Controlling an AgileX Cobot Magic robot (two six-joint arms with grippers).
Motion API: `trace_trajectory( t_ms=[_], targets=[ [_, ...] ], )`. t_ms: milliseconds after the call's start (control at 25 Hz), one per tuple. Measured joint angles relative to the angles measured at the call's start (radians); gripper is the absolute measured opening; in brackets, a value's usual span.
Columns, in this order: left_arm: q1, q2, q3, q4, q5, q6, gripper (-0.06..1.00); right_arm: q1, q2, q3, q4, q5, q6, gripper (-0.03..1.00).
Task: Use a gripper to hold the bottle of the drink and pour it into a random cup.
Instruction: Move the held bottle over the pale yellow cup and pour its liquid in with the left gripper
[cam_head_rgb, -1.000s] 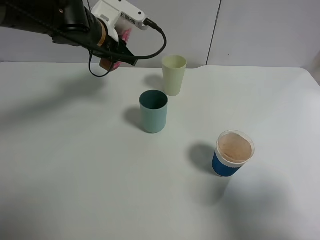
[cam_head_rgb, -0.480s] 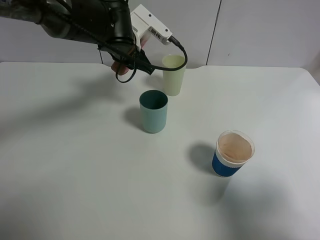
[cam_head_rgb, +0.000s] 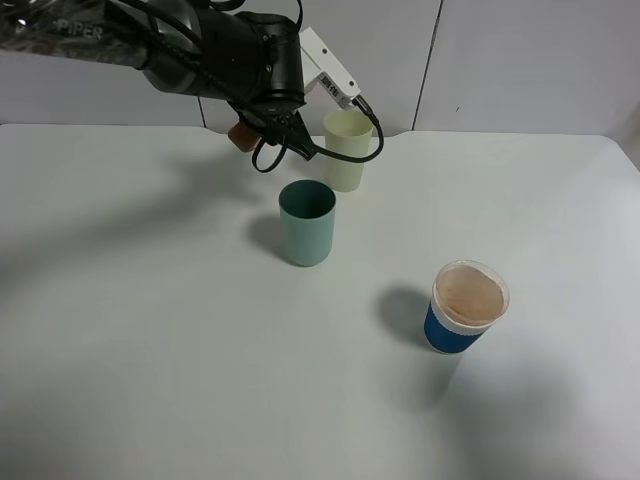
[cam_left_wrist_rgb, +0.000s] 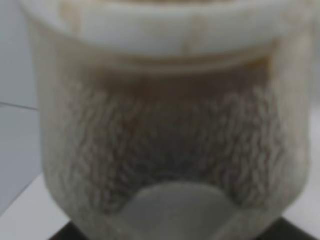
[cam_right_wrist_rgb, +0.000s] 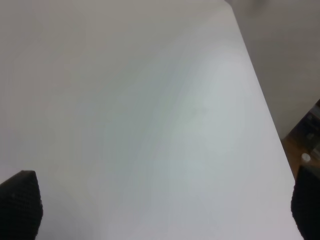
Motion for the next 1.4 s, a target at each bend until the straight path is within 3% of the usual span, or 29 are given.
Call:
trace_trajectory(
  t_ms=[520,1040,1400],
  targets=[
    [-0.022,0.110,-0.132,0.045,0.109,0.113,0.33,0.000,0.000,0.000,0.000,0.000,0.000,0.99],
    [-0.044,0.116,-0.142,0.126,0.134,0.146,0.33,0.000,0.000,0.000,0.000,0.000,0.000,0.99],
    [-0.044,0.204,-0.224,0.136,0.228,0.216,0.33,0.000,0.000,0.000,0.000,0.000,0.000,0.99]
  ],
)
